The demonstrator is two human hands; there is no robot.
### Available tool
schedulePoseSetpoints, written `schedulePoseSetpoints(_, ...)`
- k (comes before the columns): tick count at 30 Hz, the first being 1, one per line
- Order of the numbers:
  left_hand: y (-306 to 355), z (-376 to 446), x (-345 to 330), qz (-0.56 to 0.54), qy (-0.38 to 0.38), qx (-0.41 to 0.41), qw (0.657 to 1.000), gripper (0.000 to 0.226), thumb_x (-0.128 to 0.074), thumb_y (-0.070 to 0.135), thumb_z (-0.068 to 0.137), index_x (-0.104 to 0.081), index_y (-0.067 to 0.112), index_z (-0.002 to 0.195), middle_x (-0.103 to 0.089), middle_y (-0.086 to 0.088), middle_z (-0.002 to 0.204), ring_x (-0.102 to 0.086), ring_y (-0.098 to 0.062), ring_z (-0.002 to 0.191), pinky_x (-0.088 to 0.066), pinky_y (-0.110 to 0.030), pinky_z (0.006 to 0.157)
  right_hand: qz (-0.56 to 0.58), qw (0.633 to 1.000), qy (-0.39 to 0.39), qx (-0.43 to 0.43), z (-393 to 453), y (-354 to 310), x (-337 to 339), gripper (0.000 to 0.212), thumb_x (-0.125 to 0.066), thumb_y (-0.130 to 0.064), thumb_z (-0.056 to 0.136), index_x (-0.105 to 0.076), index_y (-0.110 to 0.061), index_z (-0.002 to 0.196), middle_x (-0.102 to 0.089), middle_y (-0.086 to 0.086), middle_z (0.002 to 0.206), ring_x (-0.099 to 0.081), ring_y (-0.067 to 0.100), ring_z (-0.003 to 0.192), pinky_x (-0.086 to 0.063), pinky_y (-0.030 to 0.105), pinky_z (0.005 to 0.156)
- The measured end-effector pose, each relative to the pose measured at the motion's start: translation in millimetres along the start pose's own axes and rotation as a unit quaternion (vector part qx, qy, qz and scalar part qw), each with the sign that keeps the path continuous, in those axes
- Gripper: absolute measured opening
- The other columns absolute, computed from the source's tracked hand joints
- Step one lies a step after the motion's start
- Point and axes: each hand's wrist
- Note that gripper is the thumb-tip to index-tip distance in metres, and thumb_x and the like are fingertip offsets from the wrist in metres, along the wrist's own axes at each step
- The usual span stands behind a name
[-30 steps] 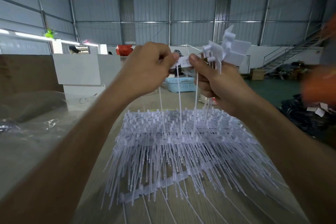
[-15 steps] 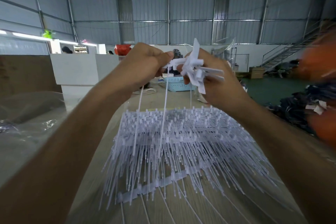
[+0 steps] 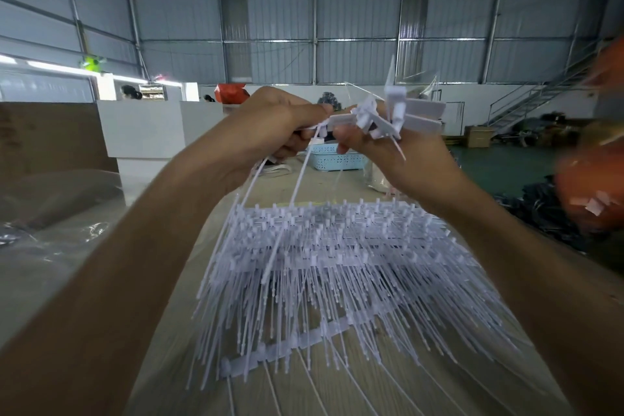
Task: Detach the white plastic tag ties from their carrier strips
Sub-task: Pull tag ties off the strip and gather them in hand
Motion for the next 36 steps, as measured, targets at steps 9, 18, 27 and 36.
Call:
schedulePoseSetpoints(9,0.1,-0.2,-1.0,0.014,0.008,-0.017,1.000,0.046,-0.064,0.029,0.096,-0.051,0.017,0.054,-0.037,0.004,0.050,-0.031,-0.009,0.043,-0.026,-0.019,0.044,0.022,0.999,0.017,0.020,-1.1,1.7,0.6,0.021,-0.067,-0.031,0.096,-0.073,-0.017,0.081,-0.071,-0.001,0.071,-0.061,-0.008,0.064,-0.042,0.008,0.060)
schedulePoseSetpoints(18,-0.8,0.9,3.6,0.058,0.062,-0.057,0.995,0.049,-0.071,0.029,0.091,-0.053,0.019,0.046,-0.041,0.005,0.046,-0.035,-0.009,0.044,-0.032,-0.016,0.046,0.002,1.000,-0.001,0.015,-1.4,1.1,-1.1,0.022,-0.060,-0.029,0.099,-0.071,-0.016,0.084,-0.071,0.004,0.072,-0.063,-0.006,0.064,-0.045,0.004,0.062)
schedulePoseSetpoints(27,1.8,-2.6,9.8,0.096,0.101,-0.082,0.987,0.034,-0.058,0.030,0.100,-0.067,0.014,0.071,-0.060,0.013,0.054,-0.052,-0.004,0.055,-0.042,-0.017,0.060,0.060,0.998,-0.005,0.015,-2.3,0.1,-2.1,0.011,-0.068,-0.019,0.094,-0.063,-0.026,0.088,-0.060,-0.031,0.055,-0.056,-0.017,0.052,-0.040,0.001,0.049)
schedulePoseSetpoints(36,1.9,-12.7,12.1,0.155,-0.049,-0.087,0.983,0.031,-0.059,0.005,0.097,-0.073,0.033,0.091,-0.069,0.018,0.081,-0.064,-0.002,0.073,-0.050,-0.019,0.067,0.038,0.995,0.092,-0.020,5.2,7.4,-1.6,0.010,-0.068,-0.029,0.095,-0.064,-0.030,0.086,-0.064,-0.020,0.062,-0.057,-0.008,0.055,-0.044,0.009,0.050)
Point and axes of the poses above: each hand's wrist, its own z-axis towards the middle knuckle, its own x-axis out of the back of the hand, y = z × x
